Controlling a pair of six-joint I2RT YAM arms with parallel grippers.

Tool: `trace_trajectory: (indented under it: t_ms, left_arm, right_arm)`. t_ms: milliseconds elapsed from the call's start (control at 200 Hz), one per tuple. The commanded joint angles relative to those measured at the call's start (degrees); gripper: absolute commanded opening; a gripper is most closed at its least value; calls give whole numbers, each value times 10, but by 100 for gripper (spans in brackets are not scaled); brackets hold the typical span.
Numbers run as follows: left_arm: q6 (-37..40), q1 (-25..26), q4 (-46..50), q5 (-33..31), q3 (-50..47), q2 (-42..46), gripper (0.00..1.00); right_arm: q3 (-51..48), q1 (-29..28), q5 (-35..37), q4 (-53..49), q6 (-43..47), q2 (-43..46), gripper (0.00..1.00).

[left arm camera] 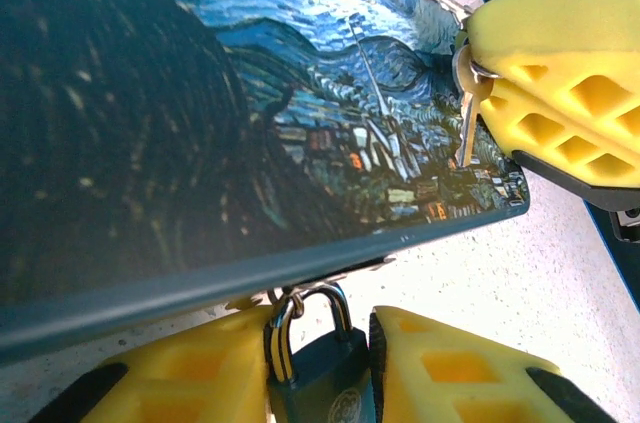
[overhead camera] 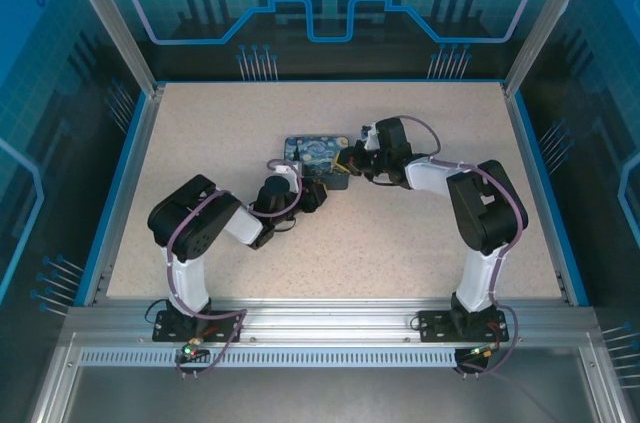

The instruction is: Unlock a padlock with a key

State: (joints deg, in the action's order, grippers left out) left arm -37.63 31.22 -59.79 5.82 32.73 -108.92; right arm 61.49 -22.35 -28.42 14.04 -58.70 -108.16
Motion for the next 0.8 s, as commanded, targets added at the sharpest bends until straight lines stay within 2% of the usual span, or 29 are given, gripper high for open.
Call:
trace_trajectory:
  t_ms: [0,255,545,730,795]
  left_arm:
    - [-2,3,-47,13,4,-2,30]
    - [2,4,-35,11,3,8,22]
    - [4,5,-22,14,1,20,20]
    - [3,5,-8,15,3,29,0]
    - [0,4,7,15,9,34,0]
  right_arm:
    - [-5,-14,16,-53,13,-29,0]
    - [-3,-13,15,-53,13,-28,0]
    - [-2,-15,15,-51,12,-31,0]
    - [0,-14,13,-48,12,-29,0]
    - [2,-11,10,-45,13,-23,0]
